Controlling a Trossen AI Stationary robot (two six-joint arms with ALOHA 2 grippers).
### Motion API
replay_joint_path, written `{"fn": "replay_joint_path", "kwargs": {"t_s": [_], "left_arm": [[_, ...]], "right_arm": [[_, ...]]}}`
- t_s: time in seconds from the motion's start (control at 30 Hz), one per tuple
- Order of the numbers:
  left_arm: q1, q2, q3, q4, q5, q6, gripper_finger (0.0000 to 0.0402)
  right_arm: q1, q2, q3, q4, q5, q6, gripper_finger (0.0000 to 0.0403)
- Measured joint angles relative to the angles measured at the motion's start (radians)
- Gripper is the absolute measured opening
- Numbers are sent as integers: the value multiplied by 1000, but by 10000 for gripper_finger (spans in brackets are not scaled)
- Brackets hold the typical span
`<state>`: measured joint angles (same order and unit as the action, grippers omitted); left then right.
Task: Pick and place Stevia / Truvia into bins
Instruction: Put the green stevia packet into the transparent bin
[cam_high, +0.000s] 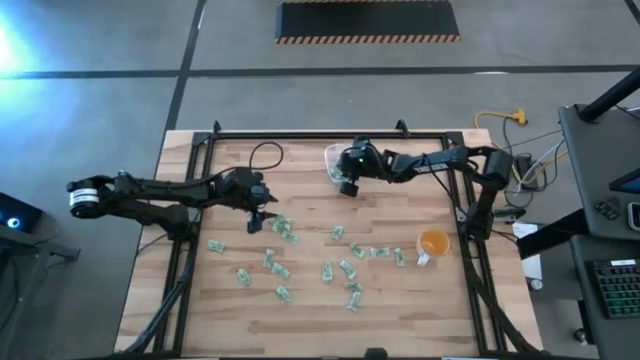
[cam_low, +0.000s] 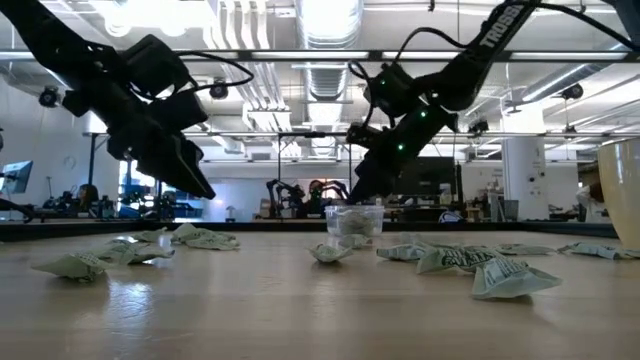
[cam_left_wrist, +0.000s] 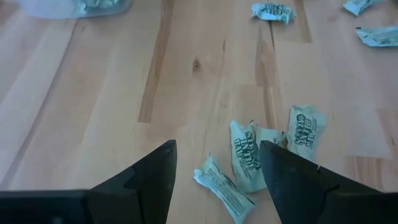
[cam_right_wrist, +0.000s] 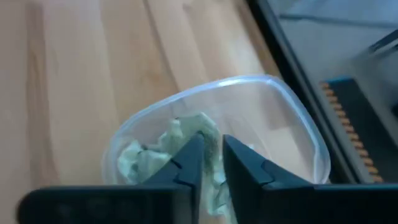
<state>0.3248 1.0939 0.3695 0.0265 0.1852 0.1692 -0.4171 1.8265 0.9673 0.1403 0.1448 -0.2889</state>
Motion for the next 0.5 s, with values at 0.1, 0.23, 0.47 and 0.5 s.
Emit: {"fn": "replay_joint_path", "kwargs": {"t_s": [0.1,0.23,0.47,0.5], "left_arm": [[0,14,0,-1,7,-4,213],[0,65,0,-8,9,-5,212],[0,208,48,-9,-7,21,212],[0,228,61,-10,-8,21,210]], "right_arm": [[0,-1,40,-75,1,31,93],[3,-29,56,-85,3,50,135],[29,-107,25,-85,8,46,161],[33,-121,18,-85,10,45,161]]}}
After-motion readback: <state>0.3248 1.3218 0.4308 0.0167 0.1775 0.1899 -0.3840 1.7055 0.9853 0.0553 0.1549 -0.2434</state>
